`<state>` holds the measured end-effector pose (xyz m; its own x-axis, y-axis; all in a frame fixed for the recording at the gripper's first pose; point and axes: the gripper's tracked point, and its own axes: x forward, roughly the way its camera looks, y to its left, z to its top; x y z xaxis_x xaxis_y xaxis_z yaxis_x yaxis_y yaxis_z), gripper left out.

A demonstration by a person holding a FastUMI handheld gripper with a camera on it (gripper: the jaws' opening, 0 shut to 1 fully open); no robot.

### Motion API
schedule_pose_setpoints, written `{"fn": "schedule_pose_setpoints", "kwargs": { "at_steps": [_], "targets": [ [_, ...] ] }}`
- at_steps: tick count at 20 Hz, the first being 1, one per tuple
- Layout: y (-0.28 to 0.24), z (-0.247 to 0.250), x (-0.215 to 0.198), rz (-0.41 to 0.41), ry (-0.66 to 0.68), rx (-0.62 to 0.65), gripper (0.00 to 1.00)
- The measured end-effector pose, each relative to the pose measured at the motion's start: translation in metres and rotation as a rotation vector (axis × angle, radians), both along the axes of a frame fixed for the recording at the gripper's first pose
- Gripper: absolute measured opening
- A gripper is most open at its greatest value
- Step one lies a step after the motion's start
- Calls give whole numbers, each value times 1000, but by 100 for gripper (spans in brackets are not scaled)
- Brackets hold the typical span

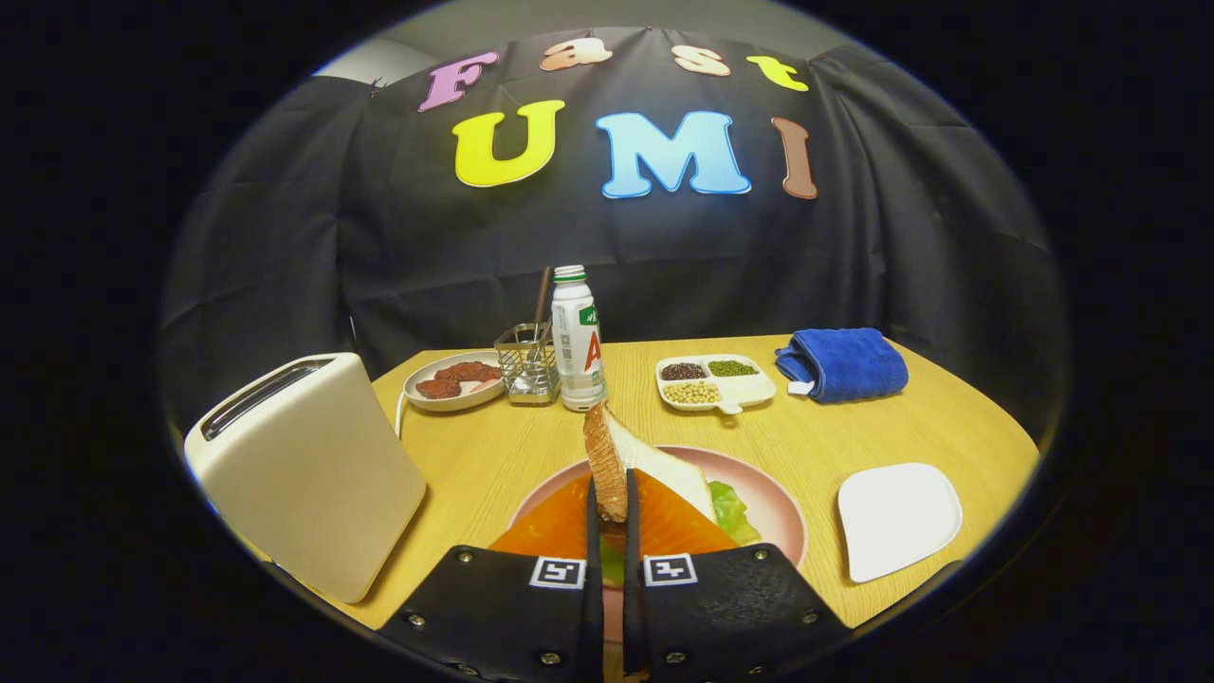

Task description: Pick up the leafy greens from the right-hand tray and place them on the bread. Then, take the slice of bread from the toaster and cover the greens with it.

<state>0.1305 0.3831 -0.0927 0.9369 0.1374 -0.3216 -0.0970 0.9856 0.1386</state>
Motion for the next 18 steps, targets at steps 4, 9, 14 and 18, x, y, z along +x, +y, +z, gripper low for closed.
{"fn": "schedule_pose_setpoints", "kwargs": {
  "at_steps": [4,9,14,18],
  "targets": [
    [13,-16,-2,32,47,29,8],
    [17,-22,-2,36,41,6,8],
    [28,-30,-4,79,73,84,35],
    [26,-32,-5,88,99,174,42]
  ]
}}
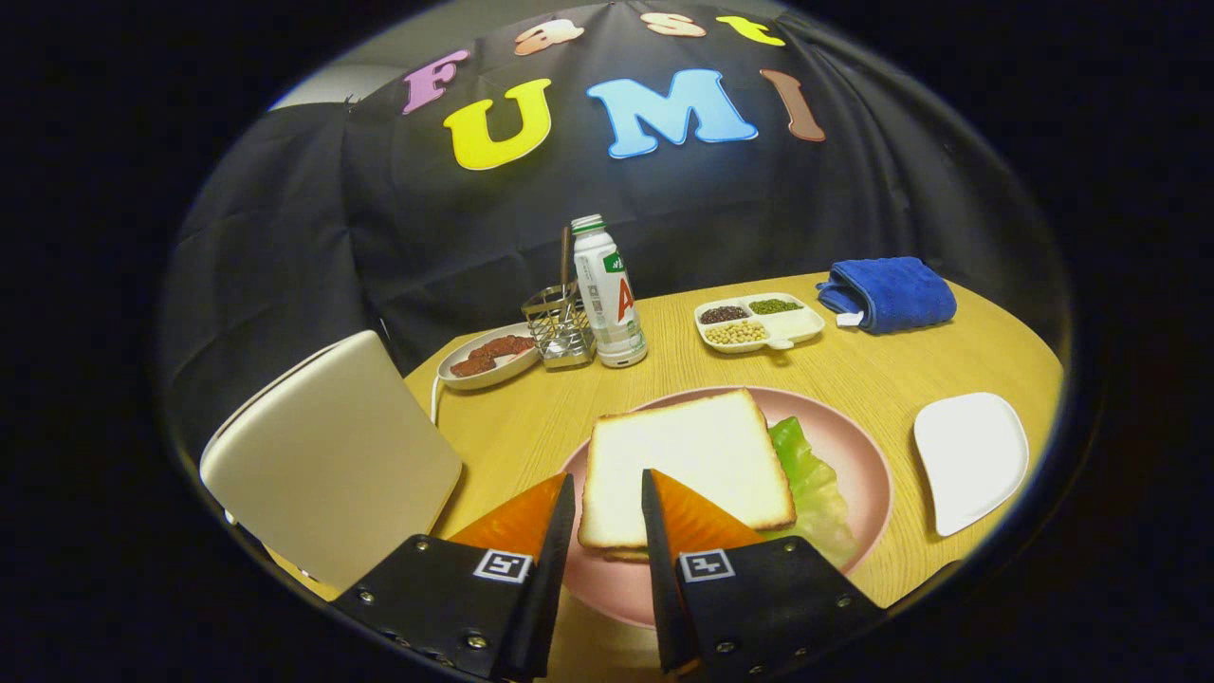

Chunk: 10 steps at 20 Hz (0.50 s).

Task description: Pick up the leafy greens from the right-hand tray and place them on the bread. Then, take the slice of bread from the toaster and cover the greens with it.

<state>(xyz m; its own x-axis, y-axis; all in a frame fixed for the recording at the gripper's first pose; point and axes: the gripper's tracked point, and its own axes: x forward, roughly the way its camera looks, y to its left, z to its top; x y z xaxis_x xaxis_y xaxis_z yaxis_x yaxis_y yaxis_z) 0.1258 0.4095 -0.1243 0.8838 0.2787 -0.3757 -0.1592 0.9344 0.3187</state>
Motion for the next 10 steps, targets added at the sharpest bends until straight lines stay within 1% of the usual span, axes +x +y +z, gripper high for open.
{"fn": "schedule_pose_setpoints", "kwargs": {
  "at_steps": [6,10],
  "targets": [
    [-1,8,-1,10,-23,8,42],
    [-19,33,4,-21,-78,22,42]
  ]
}}
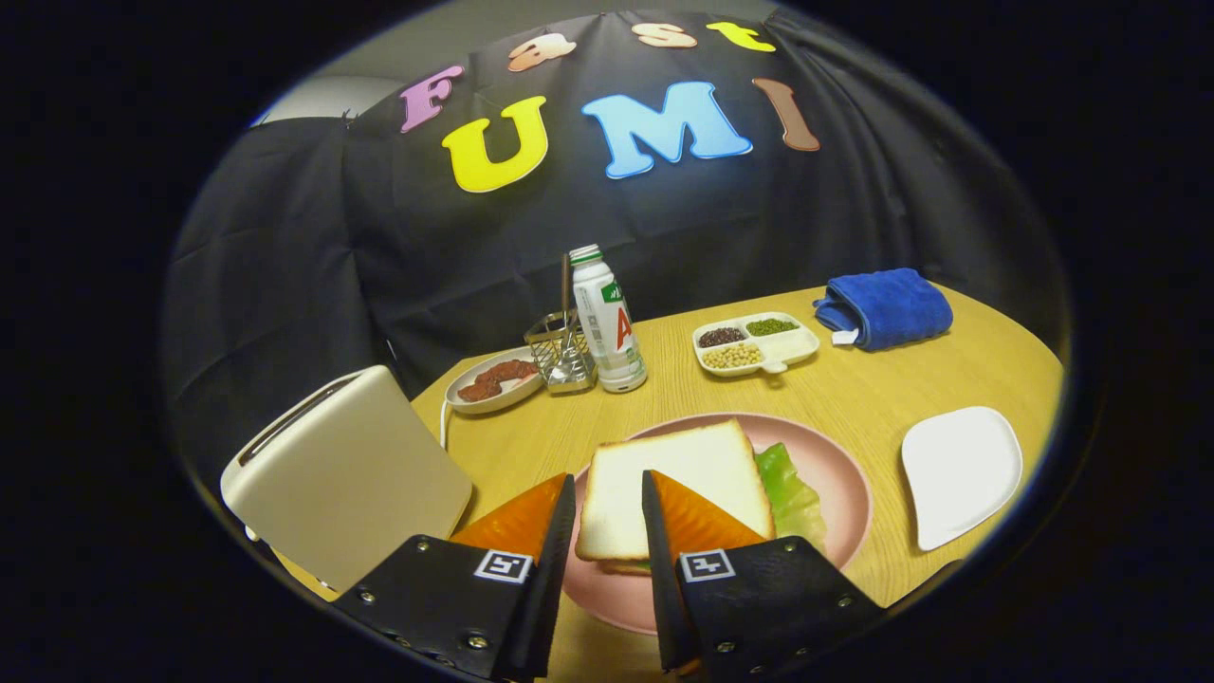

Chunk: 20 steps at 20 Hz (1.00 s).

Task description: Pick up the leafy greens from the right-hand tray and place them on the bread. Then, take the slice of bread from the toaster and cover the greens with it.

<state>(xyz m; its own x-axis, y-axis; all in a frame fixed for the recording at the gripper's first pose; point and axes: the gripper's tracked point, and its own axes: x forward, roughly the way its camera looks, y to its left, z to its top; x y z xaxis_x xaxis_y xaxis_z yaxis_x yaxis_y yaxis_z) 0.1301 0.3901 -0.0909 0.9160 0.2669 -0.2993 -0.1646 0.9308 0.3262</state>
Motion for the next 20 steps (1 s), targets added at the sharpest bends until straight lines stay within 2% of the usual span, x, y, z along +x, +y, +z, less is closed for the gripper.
{"fn": "schedule_pose_setpoints", "kwargs": {
  "at_steps": [10,20],
  "targets": [
    [-79,57,5,-34,-207,-120,42],
    [-238,105,-11,-118,-320,-203,42]
  ]
}}
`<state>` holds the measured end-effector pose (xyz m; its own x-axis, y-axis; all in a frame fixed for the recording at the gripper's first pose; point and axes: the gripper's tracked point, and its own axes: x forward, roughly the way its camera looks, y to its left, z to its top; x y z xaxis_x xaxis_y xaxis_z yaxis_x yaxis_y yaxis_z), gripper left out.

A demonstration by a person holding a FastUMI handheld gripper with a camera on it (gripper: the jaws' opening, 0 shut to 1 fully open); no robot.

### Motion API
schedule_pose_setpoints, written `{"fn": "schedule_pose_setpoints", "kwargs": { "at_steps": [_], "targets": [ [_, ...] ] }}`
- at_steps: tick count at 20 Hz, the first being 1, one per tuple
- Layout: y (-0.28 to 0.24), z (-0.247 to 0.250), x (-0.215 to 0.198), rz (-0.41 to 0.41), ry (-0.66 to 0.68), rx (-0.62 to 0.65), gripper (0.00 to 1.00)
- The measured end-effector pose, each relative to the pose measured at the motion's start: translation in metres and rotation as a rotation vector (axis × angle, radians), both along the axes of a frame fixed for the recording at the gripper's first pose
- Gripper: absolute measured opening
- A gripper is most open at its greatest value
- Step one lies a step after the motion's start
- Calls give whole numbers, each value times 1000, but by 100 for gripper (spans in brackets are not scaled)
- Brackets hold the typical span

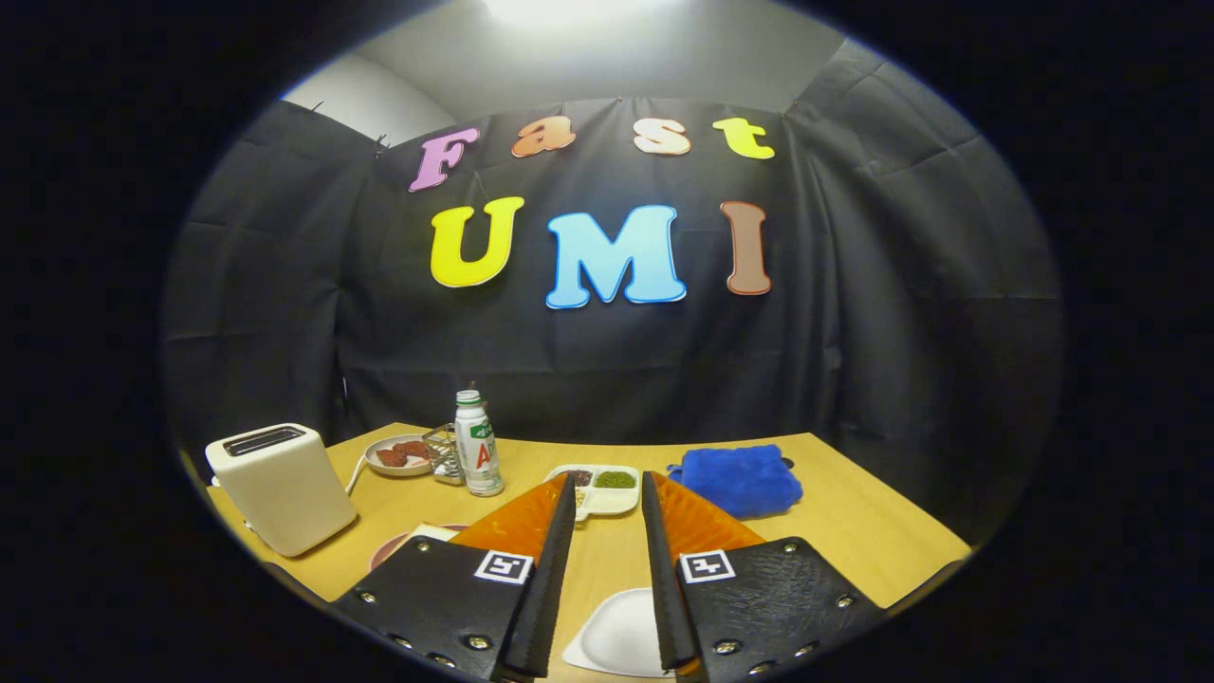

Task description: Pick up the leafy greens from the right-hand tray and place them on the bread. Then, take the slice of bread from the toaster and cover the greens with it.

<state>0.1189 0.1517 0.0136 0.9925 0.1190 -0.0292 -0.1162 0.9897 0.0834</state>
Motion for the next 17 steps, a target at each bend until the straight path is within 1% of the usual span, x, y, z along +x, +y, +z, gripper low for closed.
{"fn": "schedule_pose_setpoints", "kwargs": {
  "at_steps": [4,8,10,13,16,17],
  "targets": [
    [-69,8,-13,-45,-34,-21,42],
    [-147,12,-24,-130,-79,-74,42],
    [-184,10,-28,-167,-80,-75,42],
    [-227,1,-31,-176,-81,-43,43],
    [-262,-2,-27,-151,-153,-62,43],
    [-276,-6,-21,-160,-171,-79,43]
  ]
}}
